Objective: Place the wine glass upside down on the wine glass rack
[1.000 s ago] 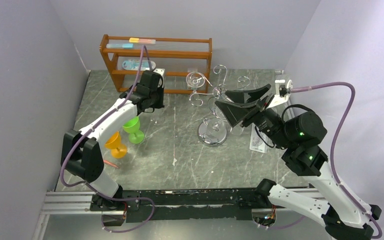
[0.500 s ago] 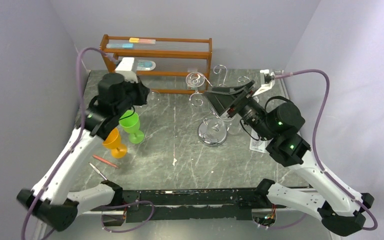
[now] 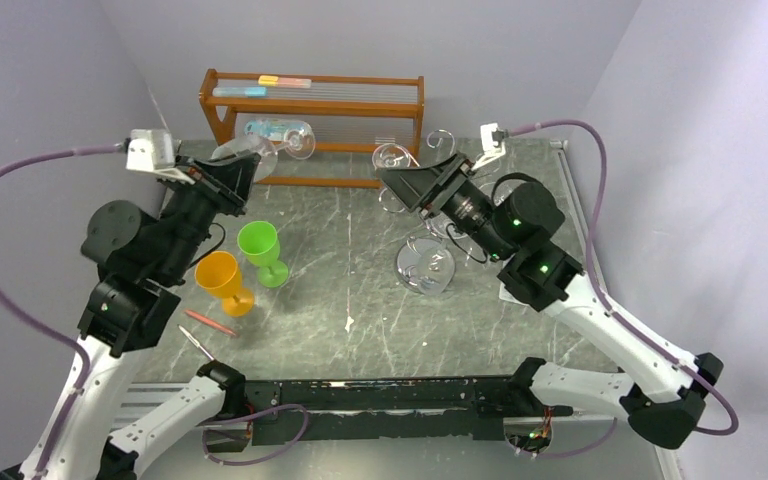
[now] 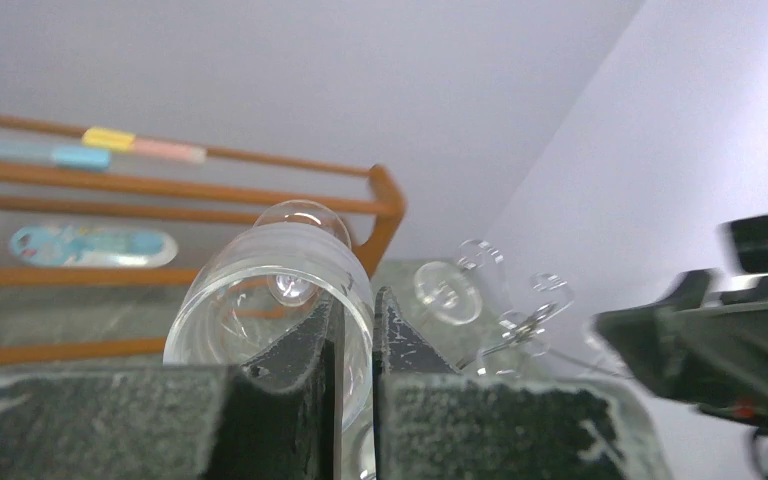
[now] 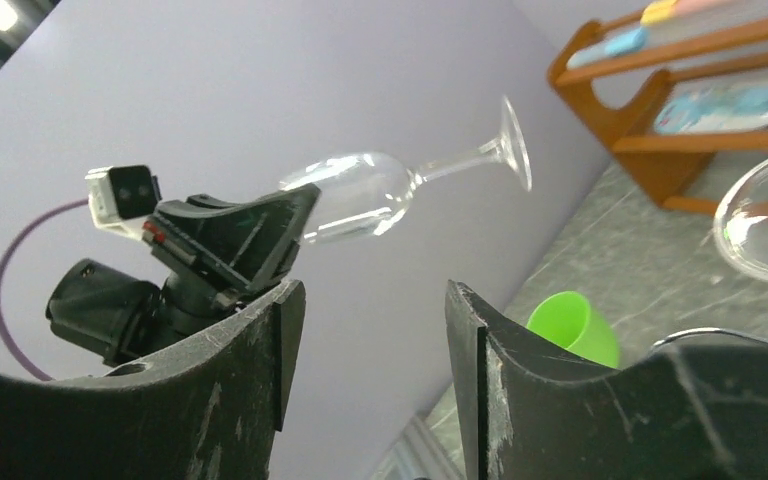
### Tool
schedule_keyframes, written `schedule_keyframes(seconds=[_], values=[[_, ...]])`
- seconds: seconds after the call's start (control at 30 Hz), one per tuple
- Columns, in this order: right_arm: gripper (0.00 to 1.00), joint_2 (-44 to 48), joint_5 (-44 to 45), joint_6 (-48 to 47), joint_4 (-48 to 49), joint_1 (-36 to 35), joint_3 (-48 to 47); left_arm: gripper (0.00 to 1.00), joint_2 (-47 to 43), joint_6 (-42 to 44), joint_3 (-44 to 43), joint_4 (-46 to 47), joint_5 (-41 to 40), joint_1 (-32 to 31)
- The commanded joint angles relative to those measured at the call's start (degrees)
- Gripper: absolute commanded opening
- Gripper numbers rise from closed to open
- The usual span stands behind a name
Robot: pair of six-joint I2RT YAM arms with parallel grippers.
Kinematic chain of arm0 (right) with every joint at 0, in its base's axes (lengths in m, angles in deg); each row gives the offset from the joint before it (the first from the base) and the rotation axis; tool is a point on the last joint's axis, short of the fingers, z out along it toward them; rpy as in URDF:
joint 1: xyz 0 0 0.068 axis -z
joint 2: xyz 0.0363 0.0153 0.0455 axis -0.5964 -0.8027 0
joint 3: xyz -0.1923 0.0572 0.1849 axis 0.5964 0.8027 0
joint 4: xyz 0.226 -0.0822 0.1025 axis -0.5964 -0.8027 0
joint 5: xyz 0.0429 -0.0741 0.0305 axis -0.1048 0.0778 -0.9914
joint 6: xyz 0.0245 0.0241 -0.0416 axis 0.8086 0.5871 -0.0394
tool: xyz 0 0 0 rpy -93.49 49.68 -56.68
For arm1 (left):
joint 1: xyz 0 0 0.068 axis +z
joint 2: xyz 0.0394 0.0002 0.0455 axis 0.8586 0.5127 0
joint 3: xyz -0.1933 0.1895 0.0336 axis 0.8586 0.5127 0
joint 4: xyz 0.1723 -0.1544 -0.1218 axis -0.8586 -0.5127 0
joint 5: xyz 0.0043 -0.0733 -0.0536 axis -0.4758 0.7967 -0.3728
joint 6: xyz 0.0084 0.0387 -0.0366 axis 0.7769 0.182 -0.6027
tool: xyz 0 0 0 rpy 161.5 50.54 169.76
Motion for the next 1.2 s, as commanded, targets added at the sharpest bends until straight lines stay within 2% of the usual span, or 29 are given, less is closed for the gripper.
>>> schedule_keyframes(seconds=[0.0, 0.17, 0.4, 0.57, 0.73, 0.9, 1.03, 1.17], values=[[0.58, -4.4, -0.7, 7.8, 4.5, -2.3, -1.8, 0.05, -2.4, -6.0, 2.6, 15.1, 5.4, 0.3], [0.62, -9.8, 5.0, 10.3, 7.6, -7.6, -5.8, 0.05, -4.2, -12.5, 6.2, 24.9, 9.4, 0.2], [0.67, -16.0, 11.1, 18.3, 14.9, -9.9, -9.7, 0.05, -6.3, -18.2, 9.7, 34.4, 12.0, 0.2], [0.66, -19.5, 15.0, 23.8, 15.8, -11.7, -12.8, 0.05, -7.2, -21.0, 12.2, 38.7, 14.0, 0.2], [0.64, -23.7, 16.8, 25.3, 16.8, -14.1, -17.2, 0.05, -8.2, -22.4, 14.6, 41.3, 14.6, 0.2], [0.52, -24.4, 19.8, 26.5, 19.0, -14.6, -17.5, 0.05, -9.2, -22.9, 15.1, 41.2, 15.0, 0.2], [0.39, -25.8, 18.4, 26.6, 19.6, -14.6, -19.1, 0.05, -9.9, -24.3, 16.1, 42.3, 15.9, 0.2], [0.36, -26.7, 17.8, 26.8, 20.0, -14.8, -19.8, 0.05, -10.4, -25.0, 16.6, 43.3, 16.7, 0.3]])
